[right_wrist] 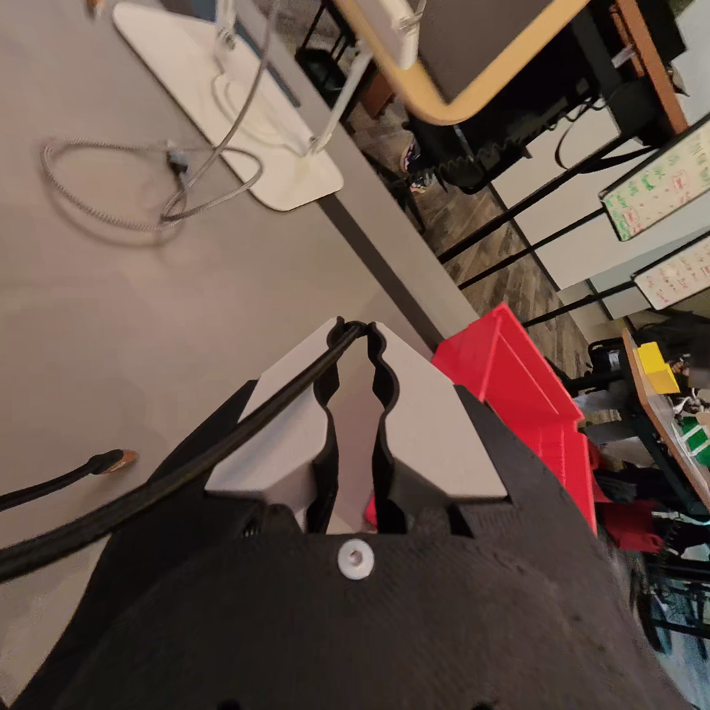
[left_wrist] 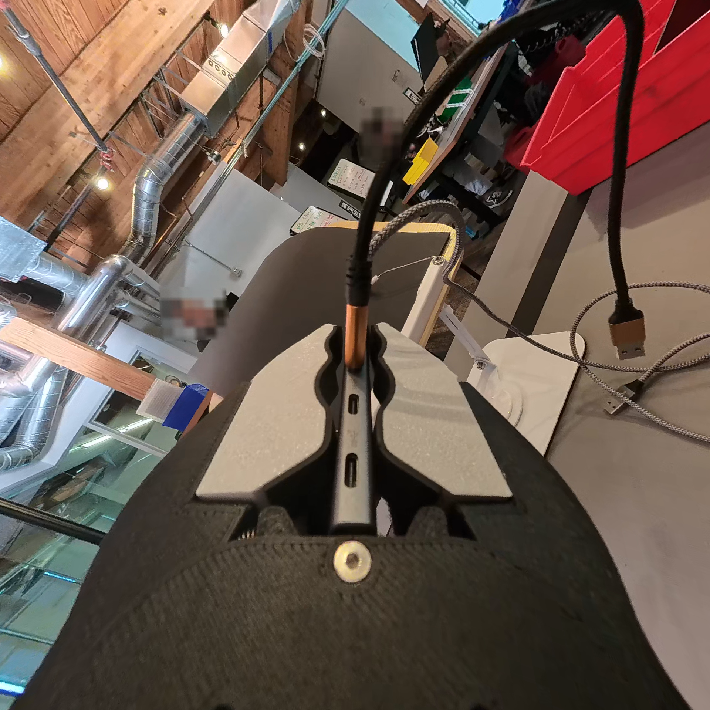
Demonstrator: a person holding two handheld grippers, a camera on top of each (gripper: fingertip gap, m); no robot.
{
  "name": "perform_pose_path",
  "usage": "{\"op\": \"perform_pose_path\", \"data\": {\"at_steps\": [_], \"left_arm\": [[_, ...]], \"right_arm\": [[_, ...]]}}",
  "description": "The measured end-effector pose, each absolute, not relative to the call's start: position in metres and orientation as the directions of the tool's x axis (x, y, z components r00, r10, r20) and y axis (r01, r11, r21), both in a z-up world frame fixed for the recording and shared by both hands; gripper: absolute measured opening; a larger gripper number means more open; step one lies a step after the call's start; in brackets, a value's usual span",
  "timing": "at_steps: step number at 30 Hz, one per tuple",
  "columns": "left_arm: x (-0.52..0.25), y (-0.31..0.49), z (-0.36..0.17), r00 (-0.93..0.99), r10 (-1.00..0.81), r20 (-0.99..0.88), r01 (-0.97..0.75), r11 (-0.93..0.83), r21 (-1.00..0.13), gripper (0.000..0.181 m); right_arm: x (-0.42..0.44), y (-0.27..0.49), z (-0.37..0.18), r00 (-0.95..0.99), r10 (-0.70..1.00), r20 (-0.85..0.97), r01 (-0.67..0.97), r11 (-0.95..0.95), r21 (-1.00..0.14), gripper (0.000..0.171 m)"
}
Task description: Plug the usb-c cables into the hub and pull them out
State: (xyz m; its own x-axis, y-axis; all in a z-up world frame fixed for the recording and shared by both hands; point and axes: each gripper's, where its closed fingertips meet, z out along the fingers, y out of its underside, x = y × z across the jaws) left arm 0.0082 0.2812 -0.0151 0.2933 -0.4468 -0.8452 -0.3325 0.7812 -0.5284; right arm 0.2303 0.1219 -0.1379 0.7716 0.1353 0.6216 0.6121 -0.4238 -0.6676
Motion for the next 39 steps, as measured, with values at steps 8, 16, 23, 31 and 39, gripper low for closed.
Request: {"op": "perform_pose_path", "data": {"at_steps": [8, 16, 23, 31, 39], "left_arm": [[0.009, 0.281, -0.017, 0.289, -0.448, -0.846, -0.336, 0.78, -0.528, 0.015], [0.01, 0.282, -0.019, 0.283, -0.45, -0.847, -0.341, 0.779, -0.527, 0.015], [0.011, 0.283, -0.022, 0.278, -0.454, -0.847, -0.344, 0.776, -0.529, 0.015], [0.017, 0.286, -0.034, 0.254, -0.459, -0.851, -0.363, 0.771, -0.524, 0.015], [0.018, 0.285, -0.036, 0.247, -0.463, -0.851, -0.361, 0.772, -0.524, 0.015]], "right_arm": [[0.344, 0.094, -0.027, 0.738, -0.091, 0.668, 0.56, -0.469, -0.683, 0.01], [0.481, 0.068, -0.011, 0.527, -0.193, 0.827, 0.506, -0.71, -0.489, 0.01], [0.527, 0.055, -0.025, 0.655, -0.29, 0.698, 0.382, -0.67, -0.637, 0.01], [0.526, 0.048, 0.024, 0.675, -0.304, 0.672, 0.399, -0.615, -0.68, 0.01], [0.538, 0.057, -0.069, 0.57, -0.146, 0.808, 0.426, -0.789, -0.443, 0.01]]}}
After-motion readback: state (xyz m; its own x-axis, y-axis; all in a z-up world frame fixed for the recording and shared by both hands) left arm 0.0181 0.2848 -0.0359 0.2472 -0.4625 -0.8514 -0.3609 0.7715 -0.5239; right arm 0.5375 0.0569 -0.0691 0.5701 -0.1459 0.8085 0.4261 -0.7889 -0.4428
